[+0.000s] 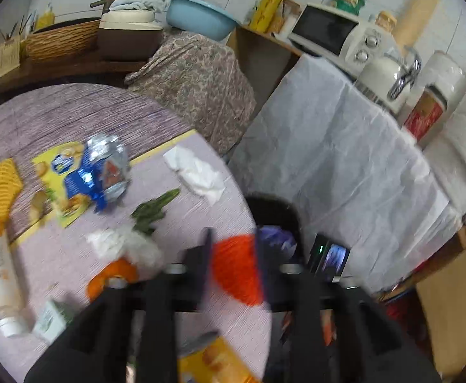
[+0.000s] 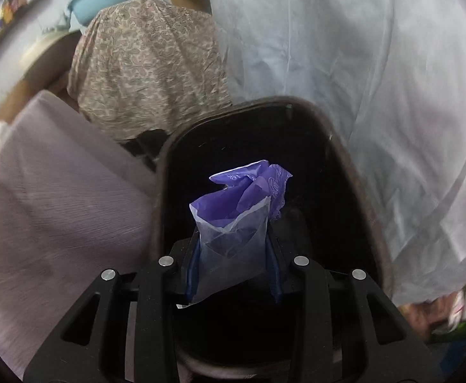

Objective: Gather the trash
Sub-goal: 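Carry the purple bag over the black bin and open the right tool, then carry the yellow chip can over the bin and open the left tool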

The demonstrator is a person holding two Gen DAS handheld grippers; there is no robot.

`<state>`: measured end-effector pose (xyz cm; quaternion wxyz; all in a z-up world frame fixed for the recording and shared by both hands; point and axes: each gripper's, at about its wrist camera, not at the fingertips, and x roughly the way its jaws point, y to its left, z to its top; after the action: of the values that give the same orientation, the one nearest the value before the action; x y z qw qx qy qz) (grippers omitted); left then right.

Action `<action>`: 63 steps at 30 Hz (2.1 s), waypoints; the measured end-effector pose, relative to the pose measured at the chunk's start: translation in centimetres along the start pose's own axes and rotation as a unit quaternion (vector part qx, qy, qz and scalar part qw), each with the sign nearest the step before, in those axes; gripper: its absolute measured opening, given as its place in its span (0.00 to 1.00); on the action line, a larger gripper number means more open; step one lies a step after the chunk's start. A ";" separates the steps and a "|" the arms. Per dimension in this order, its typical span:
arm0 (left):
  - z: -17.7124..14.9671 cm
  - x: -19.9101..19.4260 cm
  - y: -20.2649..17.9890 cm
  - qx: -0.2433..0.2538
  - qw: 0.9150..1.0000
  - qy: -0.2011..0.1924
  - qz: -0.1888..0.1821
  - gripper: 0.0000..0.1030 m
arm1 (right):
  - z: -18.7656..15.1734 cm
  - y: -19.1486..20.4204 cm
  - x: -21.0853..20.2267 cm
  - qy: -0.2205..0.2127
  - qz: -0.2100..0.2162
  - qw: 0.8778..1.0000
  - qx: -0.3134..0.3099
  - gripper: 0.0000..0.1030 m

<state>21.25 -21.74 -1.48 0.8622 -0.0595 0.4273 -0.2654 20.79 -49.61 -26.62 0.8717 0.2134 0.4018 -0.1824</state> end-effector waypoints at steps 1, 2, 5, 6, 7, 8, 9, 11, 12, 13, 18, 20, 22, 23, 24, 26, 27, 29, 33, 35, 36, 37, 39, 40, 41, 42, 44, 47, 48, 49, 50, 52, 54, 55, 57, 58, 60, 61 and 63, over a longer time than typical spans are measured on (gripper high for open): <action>-1.2 -1.1 0.0 0.007 1.000 -0.003 -0.004 0.66 | 0.3 -0.1 0.6 0.007 -0.006 1.000 -0.013 0.42; -2.2 -1.8 -0.3 0.018 1.000 -0.006 -0.001 0.70 | 0.7 -0.8 1.6 0.016 -0.017 1.000 -0.018 0.50; -6.1 -3.6 -1.7 0.052 0.999 0.010 0.006 0.76 | 0.9 -2.6 3.0 0.034 -0.038 0.999 0.000 0.76; -7.6 -3.9 -1.5 0.044 0.999 0.023 -0.002 0.80 | 0.7 -3.1 2.6 0.031 -0.033 0.999 0.010 0.76; -8.5 -3.5 -1.0 0.029 0.999 0.044 -0.008 0.81 | 0.4 -3.4 2.3 0.029 -0.028 0.999 0.014 0.76; -9.3 -2.9 -0.5 0.014 0.997 0.071 -0.012 0.81 | 0.3 -3.6 2.0 0.029 -0.028 0.999 0.013 0.76; -9.9 -2.1 0.0 -0.001 0.996 0.094 -0.006 0.79 | 0.2 -3.6 1.9 0.029 -0.031 0.999 0.009 0.76; -10.6 -0.8 0.6 -0.011 0.992 0.122 0.007 0.75 | -0.1 -3.4 1.1 0.022 -0.031 0.999 -0.003 0.76; -10.8 -0.5 0.9 -0.026 0.992 0.127 -0.009 0.75 | 0.0 -3.1 0.6 0.016 -0.030 0.999 -0.012 0.76; -10.9 -0.1 1.4 -0.047 0.990 0.135 -0.017 0.76 | 0.1 -2.8 0.3 0.010 -0.031 0.999 -0.022 0.76; -10.1 1.9 0.5 -0.035 0.986 0.162 0.001 0.78 | -0.1 -1.9 -1.3 -0.004 -0.029 0.999 -0.045 0.76; -9.5 2.9 -0.2 -0.020 0.983 0.184 0.017 0.78 | -0.3 -1.8 -1.8 -0.005 -0.023 0.999 -0.045 0.76; -8.9 3.9 -0.8 0.009 0.979 0.202 0.027 0.79 | -0.6 -1.7 -2.3 -0.008 -0.018 0.999 -0.046 0.76; -8.6 4.5 -1.0 0.016 0.977 0.210 0.032 0.78 | -0.9 -1.7 -2.6 -0.010 -0.015 0.999 -0.046 0.76; -8.4 4.9 -1.0 0.021 0.976 0.213 0.039 0.77 | -1.1 -1.7 -2.9 -0.011 -0.012 0.999 -0.046 0.76; -8.1 5.4 -1.3 0.032 0.976 0.212 0.047 0.75 | -1.4 -1.8 -3.4 -0.012 -0.004 0.999 -0.043 0.76; -8.0 5.4 -1.4 0.035 0.976 0.207 0.049 0.73 | -1.5 -1.8 -3.5 -0.012 -0.002 0.999 -0.042 0.76; -8.0 5.3 -1.2 0.027 0.977 0.207 0.040 0.71 | -1.9 -1.9 -4.0 -0.014 0.004 0.999 -0.040 0.76; -8.3 4.4 -0.6 0.025 0.980 0.196 0.028 0.69 | -2.2 -2.5 -5.4 -0.023 0.018 0.999 -0.034 0.76; -8.2 3.2 -0.5 0.025 0.984 0.177 0.023 0.69 | -2.3 -3.0 -6.2 -0.031 0.026 0.999 -0.029 0.76; -8.1 2.5 -0.9 0.028 0.986 0.164 0.019 0.68 | -2.3 -3.3 -6.7 -0.036 0.030 0.999 -0.025 0.76; -7.7 1.8 -1.4 0.033 0.988 0.153 0.015 0.68 | -2.2 -3.6 -7.2 -0.042 0.034 0.998 -0.020 0.76; -6.9 0.4 -2.9 0.056 0.990 0.129 0.003 0.68 | -2.0 -4.3 -8.0 -0.055 0.036 0.998 -0.010 0.76; -6.6 0.1 -3.8 0.069 0.991 0.118 0.002 0.68 | -1.9 -4.7 -8.4 -0.061 0.037 0.997 -0.004 0.76; -6.4 0.1 -4.6 0.078 0.991 0.113 0.000 0.68 | -1.8 -4.9 -8.5 -0.062 0.038 0.997 0.000 0.76; -6.2 0.3 -5.2 0.086 0.990 0.111 -0.002 0.68 | -1.7 -5.2 -8.6 -0.061 0.040 0.997 0.005 0.76; -5.7 1.3 -5.9 0.080 0.991 0.111 -0.006 0.68 | -1.6 -5.5 -8.4 -0.052 0.057 0.997 0.016 0.76; -4.4 2.3 -8.0 0.089 0.991 0.098 -0.021 0.68 | -1.5 -6.4 -9.5 -0.075 0.075 0.993 0.048 0.76; -4.1 3.0 -9.1 0.095 0.990 0.099 -0.028 0.68 | -1.3 -6.7 -9.9 -0.085 0.067 0.993 0.054 0.76; -3.4 4.3 -10.3 0.096 0.989 0.105 -0.036 0.68 | -1.2 -6.9 -10.2 -0.091 0.059 0.993 0.055 0.76; -3.1 5.4 -11.4 0.098 0.989 0.109 -0.034 0.68 | -1.0 -7.4 -10.7 -0.100 0.045 0.992 0.057 0.76; -2.6 8.4 -13.2 0.096 0.987 0.122 -0.030 0.68 | -1.0 -8.6 -11.9 -0.122 0.021 0.990 0.068 0.76; -2.4 12.1 -14.4 0.085 0.985 0.150 -0.030 0.68 | -1.2 -10.3 -13.5 -0.150 -0.005 0.985 0.086 0.77; -2.4 14.5 -15.0 0.084 0.982 0.166 -0.025 0.68 | -1.3 -11.1 -14.0 -0.157 -0.015 0.983 0.091 0.79; -2.9 17.9 -15.6 0.090 0.980 0.177 -0.003 0.68 | -1.5 -12.6 -14.8 -0.165 -0.051 0.980 0.100 0.80; -3.3 19.9 -15.8 0.097 0.979 0.181 0.008 0.68 | -1.5 -13.2 -14.9 -0.164 -0.061 0.979 0.103 0.80; -4.2 23.6 -15.9 0.098 0.975 0.198 0.029 0.68 | -1.7 -14.4 -15.1 -0.162 -0.068 0.978 0.112 0.80; -4.7 24.9 -15.7 0.097 0.973 0.208 0.033 0.68 | -1.8 -14.9 -15.1 -0.162 -0.069 0.978 0.116 0.80; -5.3 27.5 -15.4 0.092 0.968 0.231 0.025 0.68 | -1.9 -15.6 -15.1 -0.163 -0.072 0.976 0.123 0.80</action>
<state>24.47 -48.20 -19.17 0.7481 0.0940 0.5903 -0.2883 2.72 -59.56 -19.47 0.8770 0.2571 0.2427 -0.3253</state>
